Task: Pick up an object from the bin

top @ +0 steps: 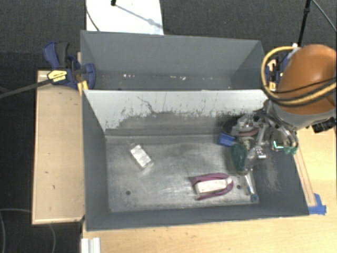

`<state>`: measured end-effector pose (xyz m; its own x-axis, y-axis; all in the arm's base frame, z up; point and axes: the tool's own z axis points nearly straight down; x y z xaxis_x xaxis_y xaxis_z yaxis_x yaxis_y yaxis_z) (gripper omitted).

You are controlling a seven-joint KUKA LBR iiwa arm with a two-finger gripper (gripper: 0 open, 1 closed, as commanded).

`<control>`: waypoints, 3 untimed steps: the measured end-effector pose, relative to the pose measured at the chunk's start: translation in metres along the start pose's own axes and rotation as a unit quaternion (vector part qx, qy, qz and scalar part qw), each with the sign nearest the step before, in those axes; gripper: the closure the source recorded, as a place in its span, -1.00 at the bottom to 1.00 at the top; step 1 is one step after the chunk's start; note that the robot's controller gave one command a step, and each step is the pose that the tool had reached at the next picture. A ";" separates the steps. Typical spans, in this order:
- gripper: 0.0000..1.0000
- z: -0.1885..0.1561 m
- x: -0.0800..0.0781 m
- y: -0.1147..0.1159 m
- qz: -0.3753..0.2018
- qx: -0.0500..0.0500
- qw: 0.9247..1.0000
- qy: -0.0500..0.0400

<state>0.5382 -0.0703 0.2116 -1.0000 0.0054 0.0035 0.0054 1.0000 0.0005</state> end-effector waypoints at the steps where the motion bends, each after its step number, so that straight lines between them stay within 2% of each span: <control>1: -1.00 0.082 0.062 0.029 -0.120 -0.001 0.993 0.000; 2: -1.00 0.086 0.060 0.051 -0.112 -0.001 0.994 -0.001; 3: -1.00 0.113 0.058 0.043 -0.099 0.000 0.995 0.000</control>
Offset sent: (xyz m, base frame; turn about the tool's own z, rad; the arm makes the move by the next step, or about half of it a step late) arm -0.0606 0.0285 -0.0803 -0.2409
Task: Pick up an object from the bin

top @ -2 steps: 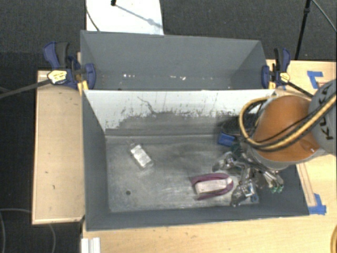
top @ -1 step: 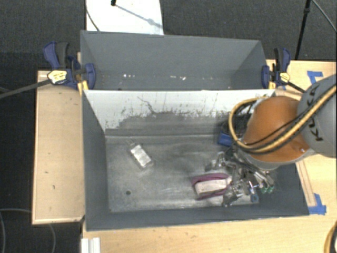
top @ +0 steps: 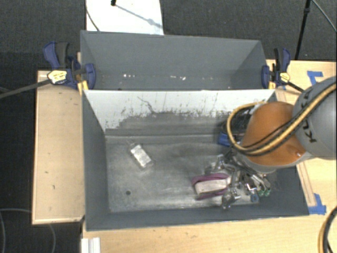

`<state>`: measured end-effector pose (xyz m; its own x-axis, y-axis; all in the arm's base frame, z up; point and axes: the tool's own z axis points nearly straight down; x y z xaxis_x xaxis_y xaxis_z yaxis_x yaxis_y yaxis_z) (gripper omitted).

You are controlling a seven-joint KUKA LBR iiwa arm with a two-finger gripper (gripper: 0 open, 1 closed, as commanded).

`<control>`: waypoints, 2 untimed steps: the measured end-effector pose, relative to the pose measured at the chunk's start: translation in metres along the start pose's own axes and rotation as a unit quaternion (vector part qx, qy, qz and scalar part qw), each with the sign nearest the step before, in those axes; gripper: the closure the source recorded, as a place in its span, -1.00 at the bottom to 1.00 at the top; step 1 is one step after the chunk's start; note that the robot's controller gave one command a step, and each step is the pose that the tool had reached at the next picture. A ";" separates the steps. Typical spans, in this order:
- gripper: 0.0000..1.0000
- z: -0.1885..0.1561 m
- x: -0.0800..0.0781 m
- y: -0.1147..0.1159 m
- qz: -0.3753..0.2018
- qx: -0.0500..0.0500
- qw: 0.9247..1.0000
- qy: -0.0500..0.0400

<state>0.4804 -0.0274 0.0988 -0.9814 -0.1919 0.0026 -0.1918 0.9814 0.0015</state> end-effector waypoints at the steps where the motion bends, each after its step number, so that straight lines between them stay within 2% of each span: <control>1: -1.00 0.027 -0.011 0.009 0.107 0.000 0.994 -0.002; 2: -1.00 0.026 -0.012 0.008 0.105 0.001 0.994 -0.003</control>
Offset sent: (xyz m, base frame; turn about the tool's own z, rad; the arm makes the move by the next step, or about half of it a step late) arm 0.0079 0.0103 -0.0288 0.2148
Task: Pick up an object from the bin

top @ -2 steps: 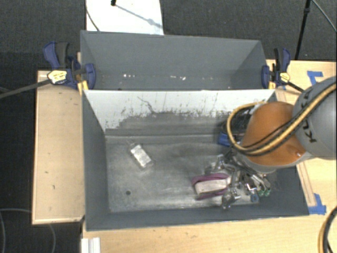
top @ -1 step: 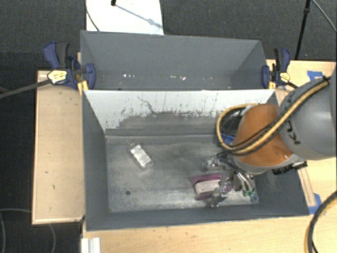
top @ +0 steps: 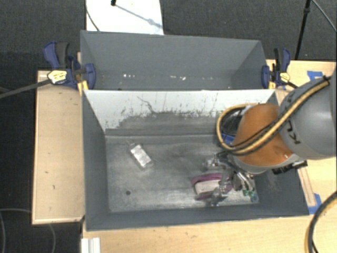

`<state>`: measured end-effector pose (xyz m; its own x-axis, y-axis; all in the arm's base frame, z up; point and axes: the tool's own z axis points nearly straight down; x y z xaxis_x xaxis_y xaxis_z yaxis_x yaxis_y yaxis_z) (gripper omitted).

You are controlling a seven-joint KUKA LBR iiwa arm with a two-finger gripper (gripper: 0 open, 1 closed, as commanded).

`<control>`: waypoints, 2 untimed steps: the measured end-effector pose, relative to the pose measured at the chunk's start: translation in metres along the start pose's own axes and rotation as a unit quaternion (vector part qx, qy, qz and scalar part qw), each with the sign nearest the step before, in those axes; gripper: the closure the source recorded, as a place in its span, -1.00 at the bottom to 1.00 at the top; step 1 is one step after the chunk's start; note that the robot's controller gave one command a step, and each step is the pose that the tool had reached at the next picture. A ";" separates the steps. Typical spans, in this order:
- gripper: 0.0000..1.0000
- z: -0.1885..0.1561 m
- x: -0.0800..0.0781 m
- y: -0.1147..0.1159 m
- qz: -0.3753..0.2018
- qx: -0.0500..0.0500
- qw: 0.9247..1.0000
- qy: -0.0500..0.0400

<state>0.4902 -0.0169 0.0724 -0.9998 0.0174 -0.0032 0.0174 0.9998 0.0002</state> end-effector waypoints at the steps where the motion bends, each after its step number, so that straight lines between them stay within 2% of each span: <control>1: 1.00 -0.002 -0.002 0.000 -0.001 0.000 1.000 -0.003; 2: 1.00 -0.056 -0.004 0.000 -0.004 0.000 1.000 -0.002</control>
Offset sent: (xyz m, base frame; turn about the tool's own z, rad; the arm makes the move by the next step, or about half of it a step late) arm 0.0000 0.0000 0.0000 0.0000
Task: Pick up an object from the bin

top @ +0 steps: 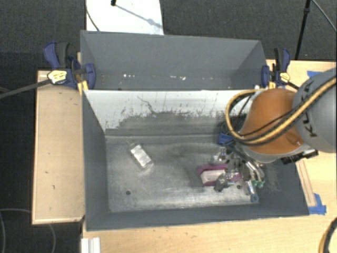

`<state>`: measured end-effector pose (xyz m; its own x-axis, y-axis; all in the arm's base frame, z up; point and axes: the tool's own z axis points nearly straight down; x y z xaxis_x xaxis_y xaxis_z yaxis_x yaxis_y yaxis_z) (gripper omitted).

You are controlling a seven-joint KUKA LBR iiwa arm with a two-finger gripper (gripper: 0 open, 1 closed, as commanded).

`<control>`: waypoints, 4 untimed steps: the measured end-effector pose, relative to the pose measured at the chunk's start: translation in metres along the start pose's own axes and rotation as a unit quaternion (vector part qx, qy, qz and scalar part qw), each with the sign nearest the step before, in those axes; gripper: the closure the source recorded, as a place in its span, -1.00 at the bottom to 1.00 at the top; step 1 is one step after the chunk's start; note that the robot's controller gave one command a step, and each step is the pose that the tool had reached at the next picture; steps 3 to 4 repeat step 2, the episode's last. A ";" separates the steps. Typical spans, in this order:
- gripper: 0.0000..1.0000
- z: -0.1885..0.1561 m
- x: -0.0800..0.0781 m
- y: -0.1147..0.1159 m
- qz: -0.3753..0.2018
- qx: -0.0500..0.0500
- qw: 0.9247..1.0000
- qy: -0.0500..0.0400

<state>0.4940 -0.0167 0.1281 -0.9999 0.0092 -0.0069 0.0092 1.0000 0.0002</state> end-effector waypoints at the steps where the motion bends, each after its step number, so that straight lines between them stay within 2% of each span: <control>1: 1.00 -0.024 -0.001 0.000 -0.002 0.000 1.000 0.001; 2: 1.00 -0.071 -0.002 0.000 -0.004 0.000 1.000 0.001; 4: 1.00 -0.071 -0.002 0.000 -0.004 0.000 1.000 0.001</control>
Offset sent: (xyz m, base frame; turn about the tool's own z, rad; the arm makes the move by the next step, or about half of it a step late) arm -0.0001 -0.0002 0.0232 0.0000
